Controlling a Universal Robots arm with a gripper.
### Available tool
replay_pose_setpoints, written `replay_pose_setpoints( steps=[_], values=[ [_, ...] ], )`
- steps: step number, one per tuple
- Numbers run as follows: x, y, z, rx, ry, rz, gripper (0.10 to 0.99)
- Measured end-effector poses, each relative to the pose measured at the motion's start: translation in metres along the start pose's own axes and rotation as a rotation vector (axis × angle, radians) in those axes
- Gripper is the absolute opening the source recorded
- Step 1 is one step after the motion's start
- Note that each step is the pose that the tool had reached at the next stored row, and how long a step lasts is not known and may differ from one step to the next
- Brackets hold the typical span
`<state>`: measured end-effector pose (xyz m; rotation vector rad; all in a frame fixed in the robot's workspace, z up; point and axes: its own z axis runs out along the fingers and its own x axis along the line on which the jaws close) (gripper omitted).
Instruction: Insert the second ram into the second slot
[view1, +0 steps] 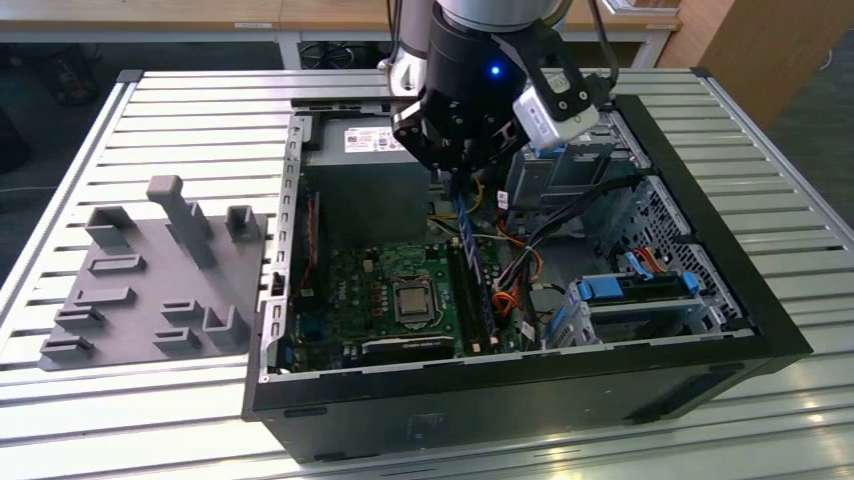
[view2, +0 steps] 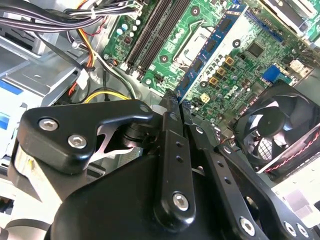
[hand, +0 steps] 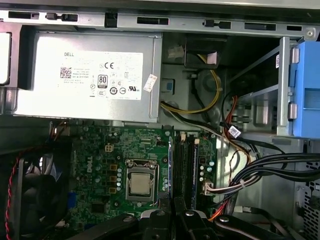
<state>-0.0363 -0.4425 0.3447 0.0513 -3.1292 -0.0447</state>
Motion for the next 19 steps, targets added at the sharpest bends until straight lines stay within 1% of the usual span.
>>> replay_pose_setpoints(
  steps=[19],
  values=[
    [0.0000,-0.0012,0.0055,0.000,0.0000,0.000,0.137]
  ],
)
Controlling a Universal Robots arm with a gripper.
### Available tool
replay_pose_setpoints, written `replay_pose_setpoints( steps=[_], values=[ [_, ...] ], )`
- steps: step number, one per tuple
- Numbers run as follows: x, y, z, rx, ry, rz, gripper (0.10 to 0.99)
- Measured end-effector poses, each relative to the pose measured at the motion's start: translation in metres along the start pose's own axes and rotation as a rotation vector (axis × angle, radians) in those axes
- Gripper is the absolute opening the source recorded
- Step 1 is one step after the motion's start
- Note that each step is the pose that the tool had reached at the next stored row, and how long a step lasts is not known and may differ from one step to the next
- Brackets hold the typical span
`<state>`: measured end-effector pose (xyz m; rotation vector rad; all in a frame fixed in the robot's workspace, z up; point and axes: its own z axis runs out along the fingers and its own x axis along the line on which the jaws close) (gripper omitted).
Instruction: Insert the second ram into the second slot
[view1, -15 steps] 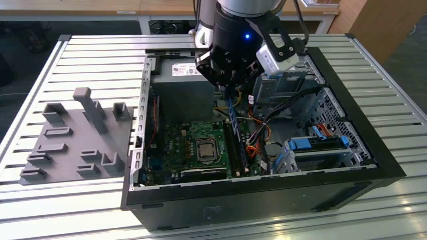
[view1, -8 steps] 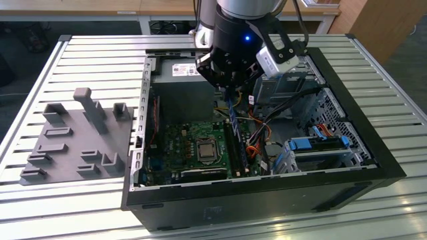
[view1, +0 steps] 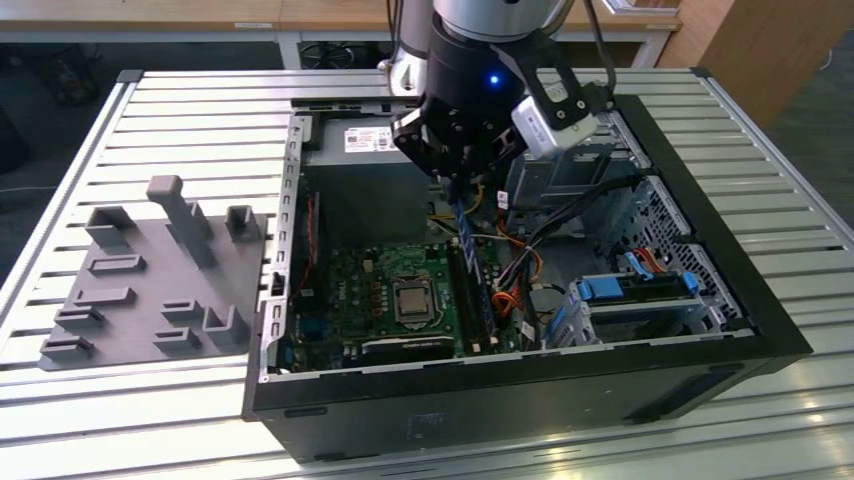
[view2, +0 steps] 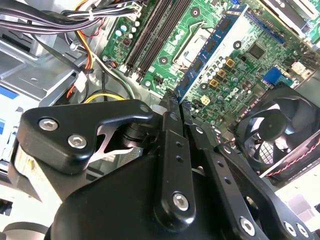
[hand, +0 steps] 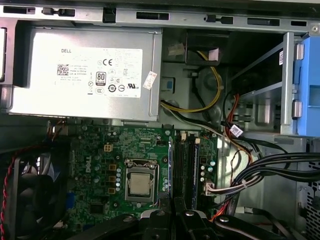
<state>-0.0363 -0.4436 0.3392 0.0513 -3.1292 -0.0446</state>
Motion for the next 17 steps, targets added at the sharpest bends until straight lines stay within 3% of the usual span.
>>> replay_pose_setpoints(
  steps=[17],
  values=[
    [-0.0001,-0.0002,0.0066,0.000,0.0000,0.000,0.137]
  ],
)
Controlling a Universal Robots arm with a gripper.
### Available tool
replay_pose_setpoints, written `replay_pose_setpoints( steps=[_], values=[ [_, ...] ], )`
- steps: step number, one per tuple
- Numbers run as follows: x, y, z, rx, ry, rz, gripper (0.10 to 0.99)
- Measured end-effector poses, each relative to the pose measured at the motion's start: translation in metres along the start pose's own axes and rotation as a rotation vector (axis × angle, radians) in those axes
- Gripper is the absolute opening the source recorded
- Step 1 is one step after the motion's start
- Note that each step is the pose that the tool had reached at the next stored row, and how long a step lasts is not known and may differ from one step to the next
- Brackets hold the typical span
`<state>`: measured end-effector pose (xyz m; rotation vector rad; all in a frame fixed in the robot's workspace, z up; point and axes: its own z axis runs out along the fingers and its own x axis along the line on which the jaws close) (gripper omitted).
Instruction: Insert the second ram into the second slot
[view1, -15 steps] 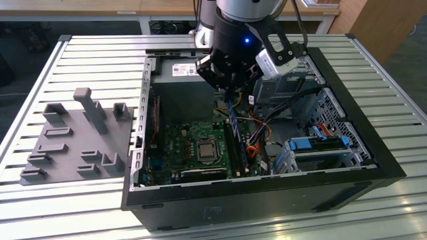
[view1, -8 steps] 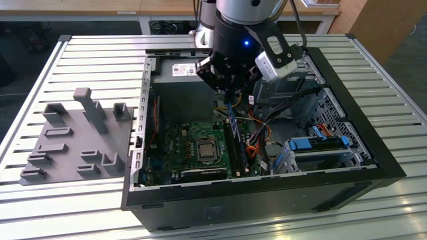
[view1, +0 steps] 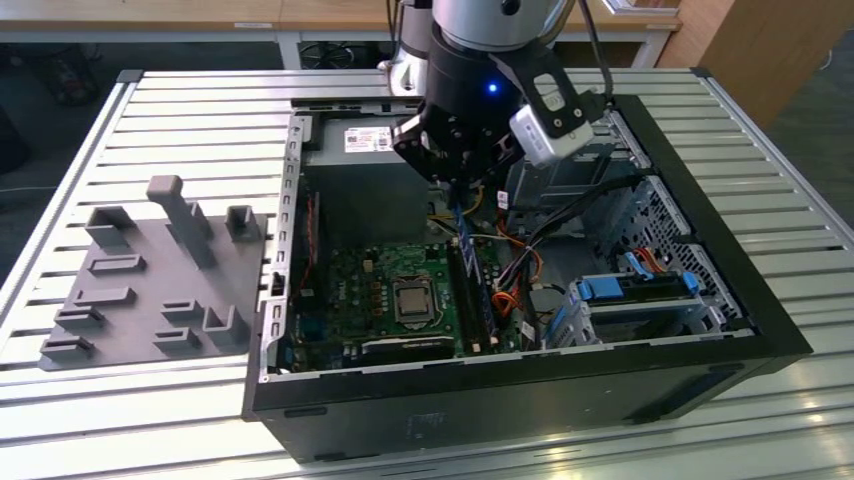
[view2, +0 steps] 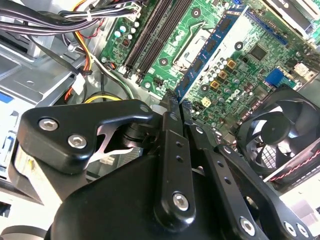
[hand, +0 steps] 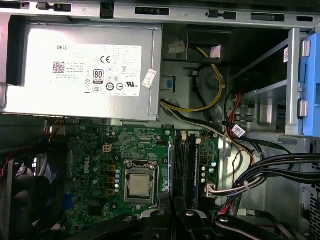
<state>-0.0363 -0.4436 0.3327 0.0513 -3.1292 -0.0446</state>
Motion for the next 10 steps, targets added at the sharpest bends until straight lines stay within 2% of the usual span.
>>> replay_pose_setpoints(
  steps=[10],
  values=[
    [0.0000,-0.0001,0.0019,0.000,0.0000,0.000,0.137]
  ],
)
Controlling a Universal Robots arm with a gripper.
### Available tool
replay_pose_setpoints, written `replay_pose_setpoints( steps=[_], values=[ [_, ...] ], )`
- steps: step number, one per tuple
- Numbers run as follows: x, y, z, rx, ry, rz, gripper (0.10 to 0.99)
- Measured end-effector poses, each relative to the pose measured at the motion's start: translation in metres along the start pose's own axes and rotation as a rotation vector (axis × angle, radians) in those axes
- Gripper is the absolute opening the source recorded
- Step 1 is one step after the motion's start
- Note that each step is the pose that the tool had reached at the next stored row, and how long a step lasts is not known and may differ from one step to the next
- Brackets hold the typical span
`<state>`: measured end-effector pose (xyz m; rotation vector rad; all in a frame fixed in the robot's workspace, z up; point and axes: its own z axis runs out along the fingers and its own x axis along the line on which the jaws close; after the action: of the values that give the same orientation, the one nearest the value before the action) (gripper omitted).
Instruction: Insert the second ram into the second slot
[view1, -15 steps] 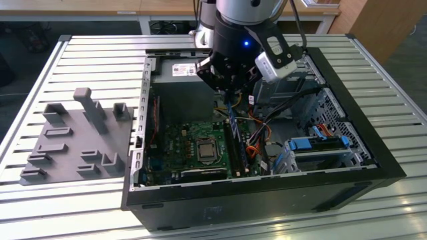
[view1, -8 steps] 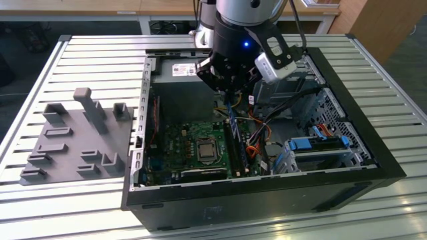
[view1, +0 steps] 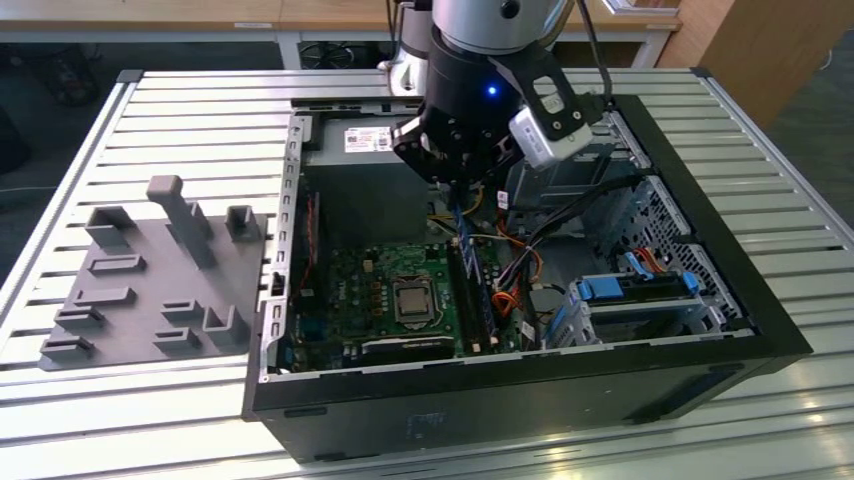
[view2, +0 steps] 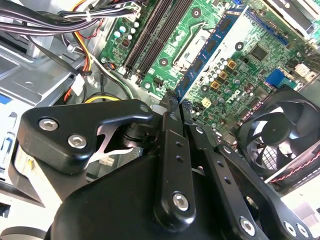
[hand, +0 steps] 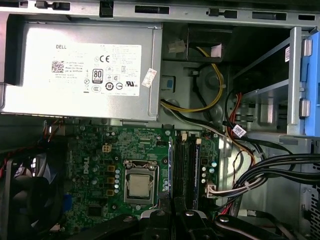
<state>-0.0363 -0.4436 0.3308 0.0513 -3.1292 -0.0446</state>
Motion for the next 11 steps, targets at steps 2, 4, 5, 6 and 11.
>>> replay_pose_setpoints(
  steps=[2,4,5,6,11],
  values=[
    [0.0000,0.0000,0.0004,0.000,0.0000,0.000,0.137],
    [0.0000,0.0000,0.0007,0.000,0.0000,0.000,0.137],
    [0.0000,0.0000,0.0009,0.000,0.0000,0.000,0.137],
    [-0.0001,-0.0001,0.0047,0.000,0.0000,0.000,0.137],
    [-0.0001,-0.0002,0.0064,0.000,0.0000,0.000,0.137]
  ],
)
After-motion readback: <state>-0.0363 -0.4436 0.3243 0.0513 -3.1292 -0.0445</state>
